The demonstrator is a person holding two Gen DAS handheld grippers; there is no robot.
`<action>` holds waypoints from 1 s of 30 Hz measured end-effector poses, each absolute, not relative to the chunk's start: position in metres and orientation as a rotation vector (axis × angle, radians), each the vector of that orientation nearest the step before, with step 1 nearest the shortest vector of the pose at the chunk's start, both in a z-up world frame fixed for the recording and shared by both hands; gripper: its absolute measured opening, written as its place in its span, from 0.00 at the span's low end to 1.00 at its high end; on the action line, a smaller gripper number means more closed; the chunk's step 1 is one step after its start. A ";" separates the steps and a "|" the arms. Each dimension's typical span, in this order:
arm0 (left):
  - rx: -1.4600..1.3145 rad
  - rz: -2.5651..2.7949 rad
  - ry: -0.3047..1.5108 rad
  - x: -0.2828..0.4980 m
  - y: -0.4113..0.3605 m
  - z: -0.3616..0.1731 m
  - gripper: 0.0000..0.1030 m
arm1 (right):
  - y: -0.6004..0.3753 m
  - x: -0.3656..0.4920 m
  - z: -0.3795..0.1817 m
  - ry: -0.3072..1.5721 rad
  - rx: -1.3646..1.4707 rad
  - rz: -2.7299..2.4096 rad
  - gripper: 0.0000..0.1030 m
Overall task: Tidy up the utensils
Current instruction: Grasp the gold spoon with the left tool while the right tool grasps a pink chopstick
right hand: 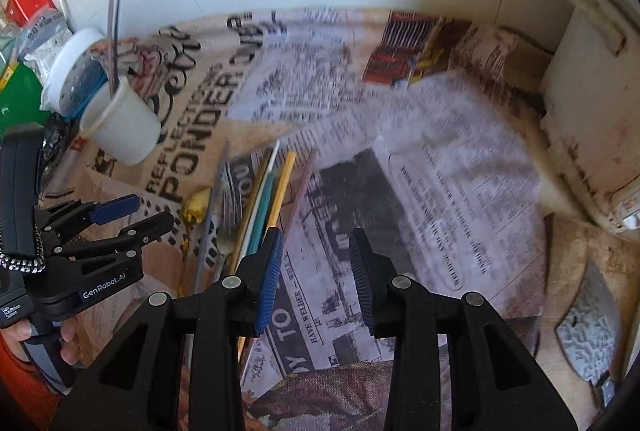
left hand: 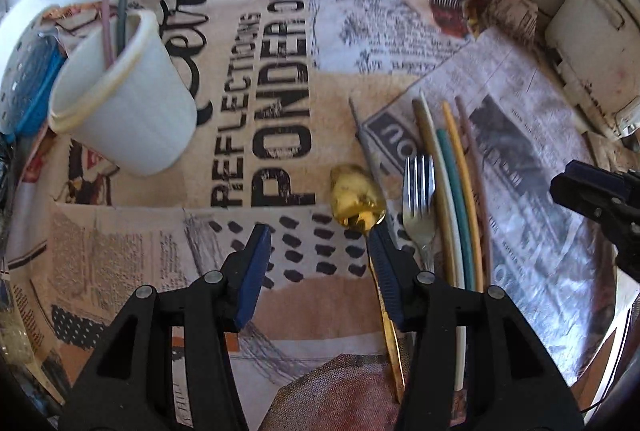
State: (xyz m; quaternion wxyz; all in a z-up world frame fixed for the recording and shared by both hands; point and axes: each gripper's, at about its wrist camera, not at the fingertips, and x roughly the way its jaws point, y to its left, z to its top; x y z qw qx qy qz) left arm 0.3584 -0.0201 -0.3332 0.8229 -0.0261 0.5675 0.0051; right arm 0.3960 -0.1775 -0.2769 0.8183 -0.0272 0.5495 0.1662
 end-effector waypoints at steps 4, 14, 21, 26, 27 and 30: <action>-0.058 -0.009 1.221 0.357 -0.025 -0.343 0.49 | -0.169 0.397 -0.298 1.224 -0.060 0.385 0.31; -0.018 0.001 1.207 0.368 -0.030 -0.353 0.50 | -0.155 0.394 -0.325 1.261 -0.103 0.403 0.31; -0.011 -0.008 1.196 0.380 -0.035 -0.354 0.50 | -0.164 0.398 -0.326 1.258 -0.126 0.382 0.09; -0.003 -0.026 1.188 0.386 -0.039 -0.353 0.35 | -0.174 0.411 -0.325 1.290 -0.074 0.383 0.09; 0.000 -0.027 1.187 0.386 -0.040 -0.353 0.32 | -0.174 0.415 -0.325 1.293 -0.069 0.385 0.09; -0.005 -0.030 1.190 0.388 -0.039 -0.353 0.32 | -0.167 0.422 -0.325 1.296 -0.096 0.389 0.09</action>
